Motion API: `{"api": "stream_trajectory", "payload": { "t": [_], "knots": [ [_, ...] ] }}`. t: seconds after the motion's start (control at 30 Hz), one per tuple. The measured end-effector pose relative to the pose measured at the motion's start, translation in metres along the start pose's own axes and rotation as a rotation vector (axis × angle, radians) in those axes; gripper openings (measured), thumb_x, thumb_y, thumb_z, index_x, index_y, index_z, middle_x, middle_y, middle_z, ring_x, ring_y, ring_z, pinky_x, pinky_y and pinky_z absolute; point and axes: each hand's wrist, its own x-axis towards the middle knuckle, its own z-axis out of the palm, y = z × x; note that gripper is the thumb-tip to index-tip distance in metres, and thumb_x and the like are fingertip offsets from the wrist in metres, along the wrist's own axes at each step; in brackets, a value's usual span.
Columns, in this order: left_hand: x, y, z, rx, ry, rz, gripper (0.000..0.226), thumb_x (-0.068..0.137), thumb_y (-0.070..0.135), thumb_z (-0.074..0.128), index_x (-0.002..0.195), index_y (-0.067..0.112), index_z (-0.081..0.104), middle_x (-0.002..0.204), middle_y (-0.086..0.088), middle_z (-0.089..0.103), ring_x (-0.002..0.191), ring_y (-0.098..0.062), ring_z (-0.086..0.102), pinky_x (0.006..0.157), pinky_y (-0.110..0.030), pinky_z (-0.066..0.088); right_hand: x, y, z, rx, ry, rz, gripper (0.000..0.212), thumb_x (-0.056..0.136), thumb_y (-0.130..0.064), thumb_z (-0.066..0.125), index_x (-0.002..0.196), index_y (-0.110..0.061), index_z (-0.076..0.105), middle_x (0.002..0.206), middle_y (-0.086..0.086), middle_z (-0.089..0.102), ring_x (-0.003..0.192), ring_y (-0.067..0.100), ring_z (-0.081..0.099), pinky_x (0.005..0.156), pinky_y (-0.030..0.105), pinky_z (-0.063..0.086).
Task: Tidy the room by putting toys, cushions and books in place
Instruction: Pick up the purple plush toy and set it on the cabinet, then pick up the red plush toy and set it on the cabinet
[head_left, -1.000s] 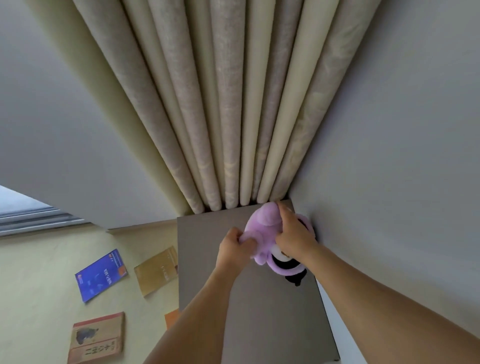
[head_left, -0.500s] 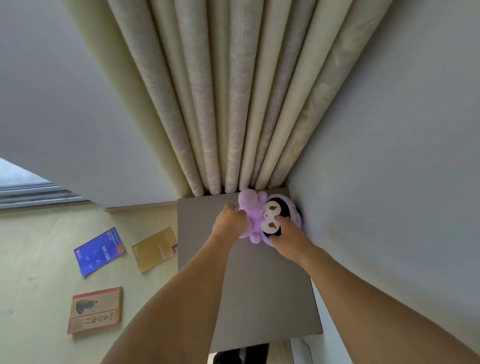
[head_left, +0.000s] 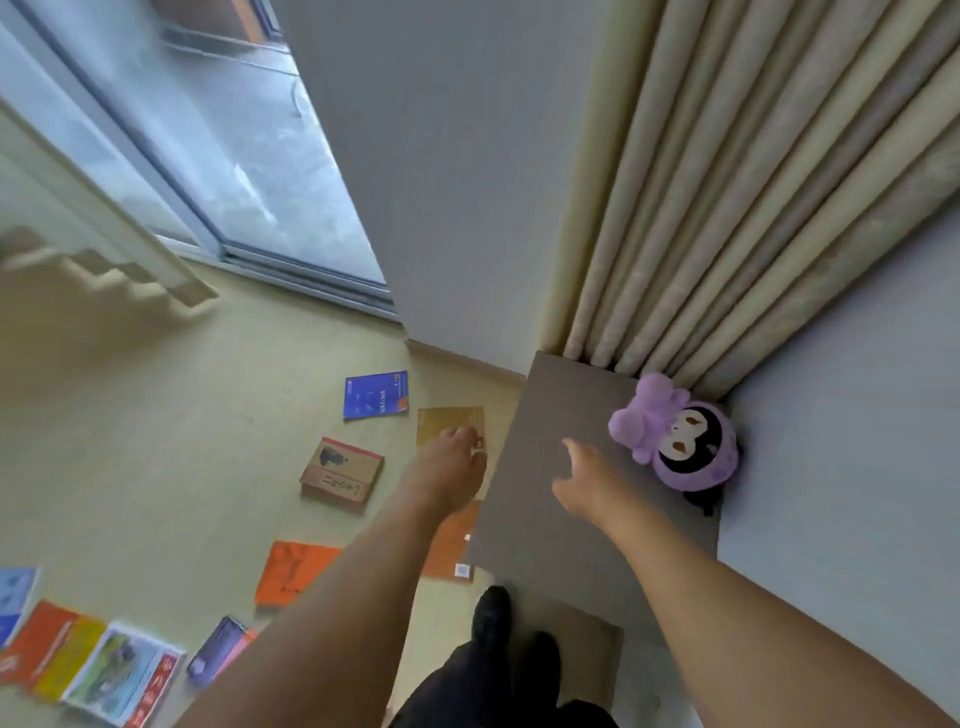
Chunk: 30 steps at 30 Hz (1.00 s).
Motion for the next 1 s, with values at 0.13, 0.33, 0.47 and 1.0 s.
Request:
{"api": "stream_trajectory", "payload": {
  "t": [0.13,0.33,0.47,1.0],
  "knots": [
    [-0.038,-0.063,-0.024,-0.051,0.136,-0.162,0.044,0.103,0.032,0.039,0.144,0.015,0.044,0.144,-0.006,0.050,0.127,-0.027,0.050,0.103,-0.040,0.039,0.003,-0.062,0.034,-0.046,-0.037,-0.102,0.061,0.091,-0.016,0.048,0.149,-0.011,0.030,0.153,0.010,0.032,0.138,0.029,0.037,0.111,0.040,0.034],
    [-0.053,-0.160,-0.054,-0.194,0.200,-0.281,0.043,0.101,0.030,0.041,0.141,0.014,0.047,0.143,-0.009,0.051,0.129,-0.027,0.049,0.103,-0.037,0.040,0.011,-0.156,0.083,-0.110,-0.138,-0.166,0.068,0.090,-0.017,0.049,0.152,-0.018,0.023,0.157,0.006,0.027,0.142,0.026,0.031,0.115,0.040,0.030],
    [-0.055,-0.227,-0.076,-0.238,0.184,-0.326,0.042,0.102,0.030,0.039,0.139,0.014,0.048,0.141,-0.008,0.052,0.126,-0.027,0.050,0.100,-0.034,0.040,0.024,-0.220,0.115,-0.168,-0.169,-0.212,0.066,0.091,-0.020,0.048,0.153,-0.016,0.024,0.157,0.005,0.029,0.141,0.025,0.032,0.115,0.039,0.031],
    [-0.037,-0.404,-0.168,-0.277,0.183,-0.460,0.048,0.102,0.036,0.037,0.145,0.015,0.041,0.149,-0.008,0.045,0.132,-0.027,0.046,0.105,-0.040,0.042,0.067,-0.407,0.179,-0.215,-0.185,-0.312,0.062,0.091,-0.014,0.048,0.150,-0.016,0.030,0.152,0.004,0.037,0.135,0.022,0.040,0.106,0.033,0.038]
  ]
}}
